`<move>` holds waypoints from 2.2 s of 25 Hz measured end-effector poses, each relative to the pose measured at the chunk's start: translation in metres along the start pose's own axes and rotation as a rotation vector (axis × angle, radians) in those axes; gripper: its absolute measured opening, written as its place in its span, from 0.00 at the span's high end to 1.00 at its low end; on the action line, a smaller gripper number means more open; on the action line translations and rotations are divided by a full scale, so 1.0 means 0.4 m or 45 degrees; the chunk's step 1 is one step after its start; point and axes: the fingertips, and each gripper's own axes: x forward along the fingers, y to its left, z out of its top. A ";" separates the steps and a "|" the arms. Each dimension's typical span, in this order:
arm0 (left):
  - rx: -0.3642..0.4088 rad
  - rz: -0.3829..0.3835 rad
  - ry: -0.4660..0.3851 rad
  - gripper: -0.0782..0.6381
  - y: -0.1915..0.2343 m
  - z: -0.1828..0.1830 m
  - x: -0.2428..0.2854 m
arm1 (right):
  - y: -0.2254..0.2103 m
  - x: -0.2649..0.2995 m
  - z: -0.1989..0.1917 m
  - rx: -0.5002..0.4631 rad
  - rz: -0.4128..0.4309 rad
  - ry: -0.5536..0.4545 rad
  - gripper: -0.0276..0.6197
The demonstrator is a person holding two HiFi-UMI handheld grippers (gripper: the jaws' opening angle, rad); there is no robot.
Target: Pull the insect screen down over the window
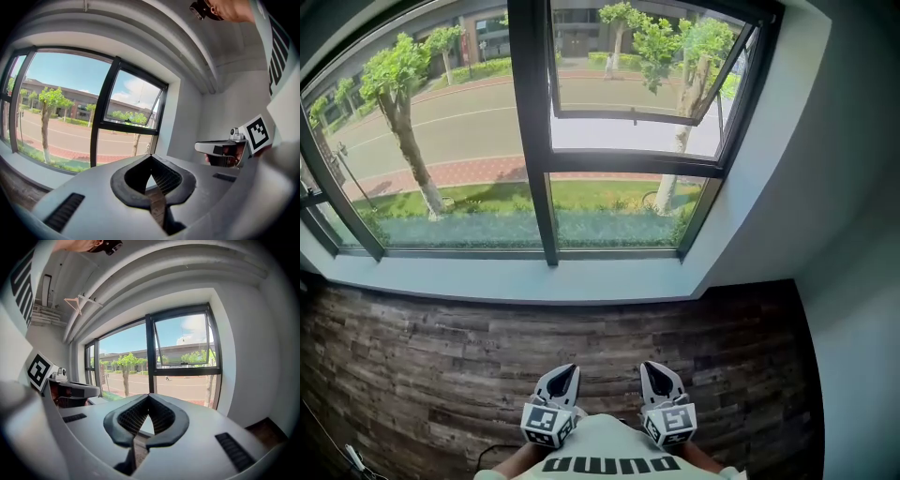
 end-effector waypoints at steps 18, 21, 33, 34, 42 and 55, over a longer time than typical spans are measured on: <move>0.050 -0.109 -0.045 0.87 0.410 0.153 0.038 | 0.192 0.328 0.138 -0.076 -0.178 -0.006 0.95; 0.038 -0.123 -0.053 0.87 0.424 0.165 0.053 | 0.192 0.358 0.139 -0.074 -0.183 -0.002 0.95; 0.027 0.007 -0.001 0.87 0.477 0.174 0.138 | 0.094 0.492 0.125 -0.002 -0.096 0.004 0.95; 0.032 0.009 0.010 0.87 0.472 0.174 0.162 | 0.072 0.503 0.126 0.002 -0.093 -0.003 0.95; 0.081 -0.001 0.017 0.87 0.382 0.253 0.427 | -0.179 0.580 0.184 0.055 -0.075 -0.062 0.95; 0.133 -0.036 0.032 0.87 0.220 0.342 0.749 | -0.522 0.625 0.246 0.025 -0.062 -0.099 0.95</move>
